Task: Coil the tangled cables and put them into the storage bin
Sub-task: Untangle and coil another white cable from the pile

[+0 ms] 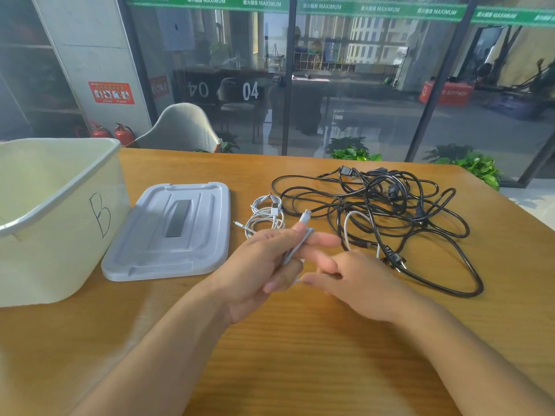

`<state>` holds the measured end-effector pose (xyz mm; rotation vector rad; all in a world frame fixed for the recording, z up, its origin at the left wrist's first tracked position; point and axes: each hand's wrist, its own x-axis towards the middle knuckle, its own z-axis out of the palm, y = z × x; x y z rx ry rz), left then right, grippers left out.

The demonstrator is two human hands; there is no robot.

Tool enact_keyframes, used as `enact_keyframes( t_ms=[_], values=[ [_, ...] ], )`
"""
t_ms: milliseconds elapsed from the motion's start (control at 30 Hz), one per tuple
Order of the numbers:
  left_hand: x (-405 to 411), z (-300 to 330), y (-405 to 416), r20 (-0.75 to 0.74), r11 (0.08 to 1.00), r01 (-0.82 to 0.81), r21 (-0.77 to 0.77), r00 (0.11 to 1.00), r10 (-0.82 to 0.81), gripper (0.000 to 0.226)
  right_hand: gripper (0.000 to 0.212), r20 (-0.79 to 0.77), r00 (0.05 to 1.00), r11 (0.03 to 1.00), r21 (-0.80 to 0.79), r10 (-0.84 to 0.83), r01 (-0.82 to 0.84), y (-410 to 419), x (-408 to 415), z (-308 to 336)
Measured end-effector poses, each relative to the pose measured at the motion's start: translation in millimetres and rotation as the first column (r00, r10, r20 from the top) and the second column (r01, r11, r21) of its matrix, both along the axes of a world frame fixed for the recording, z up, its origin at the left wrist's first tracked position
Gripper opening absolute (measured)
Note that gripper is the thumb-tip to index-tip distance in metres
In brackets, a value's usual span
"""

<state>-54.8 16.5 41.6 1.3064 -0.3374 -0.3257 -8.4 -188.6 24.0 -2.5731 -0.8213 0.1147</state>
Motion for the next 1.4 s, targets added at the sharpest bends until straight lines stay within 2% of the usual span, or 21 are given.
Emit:
enact_keyframes(
  t_ms=[100, 167, 233, 300, 400, 533, 667, 800, 867, 933, 1267, 1400],
  values=[
    [-1.1, 0.0, -1.2, -0.006, 0.996, 0.049, 0.078, 0.999, -0.048, 0.048, 0.055, 0.093, 0.991, 0.995, 0.027, -0.100, 0.098, -22.5, 13.2, 5.4],
    [-2.8, -0.3, -4.6, 0.018, 0.978, 0.048, 0.204, 0.998, -0.053, 0.049, 0.044, 0.212, 0.971, 0.994, 0.022, -0.111, 0.109, -31.0, 17.0, 10.7],
    [-5.0, -1.1, -8.5, 0.030, 0.932, 0.039, 0.360, 0.998, -0.053, 0.047, 0.045, 0.334, 0.936, 0.994, 0.023, -0.108, 0.107, -32.9, 18.6, 16.5],
    [-6.6, -1.9, -12.2, 0.016, 0.893, 0.031, 0.450, 0.999, -0.043, 0.045, 0.038, 0.426, 0.898, 0.994, 0.041, -0.111, 0.104, -32.4, 18.4, 21.1],
    [-8.0, -2.5, -17.2, 0.008, 0.864, -0.014, 0.504, 1.000, 0.012, 0.043, 0.037, 0.542, 0.823, 0.986, 0.090, -0.169, 0.143, -28.4, 12.3, 22.7],
    [-6.6, -5.7, -21.5, 0.059, 0.839, -0.115, 0.532, 0.993, 0.099, 0.042, 0.043, 0.582, 0.774, 0.966, 0.204, -0.250, 0.160, -15.5, -0.8, 20.9],
    [-2.6, -8.9, -20.1, 0.101, 0.822, -0.241, 0.516, 0.970, 0.221, 0.043, 0.034, 0.449, 0.868, 0.945, 0.320, -0.211, 0.065, -2.1, -12.9, 19.1],
    [2.0, -11.6, -14.9, 0.150, 0.787, -0.401, 0.468, 0.914, 0.377, 0.048, 0.034, 0.130, 0.989, 0.921, 0.390, -0.068, 0.012, 5.1, -18.4, 15.5],
    [5.3, -13.6, -11.3, 0.157, 0.790, -0.456, 0.409, 0.888, 0.432, 0.045, 0.033, -0.055, 0.998, 0.917, 0.399, 0.016, 0.007, 9.3, -20.6, 14.0],
    [6.7, -15.3, -10.4, 0.153, 0.803, -0.462, 0.376, 0.886, 0.437, 0.043, 0.035, -0.170, 0.983, 0.910, 0.415, 0.073, 0.004, 13.5, -23.3, 12.1],
    [4.5, -15.9, -14.3, 0.117, 0.864, -0.404, 0.300, 0.915, 0.387, 0.043, 0.039, -0.099, 0.993, 0.900, 0.436, 0.063, -0.014, 20.6, -27.0, 6.6],
    [5.4, -15.6, -15.9, 0.090, 0.889, -0.397, 0.226, 0.918, 0.387, 0.042, 0.040, -0.170, 0.981, 0.878, 0.479, 0.098, -0.005, 24.4, -28.9, 4.9]
  ],
)
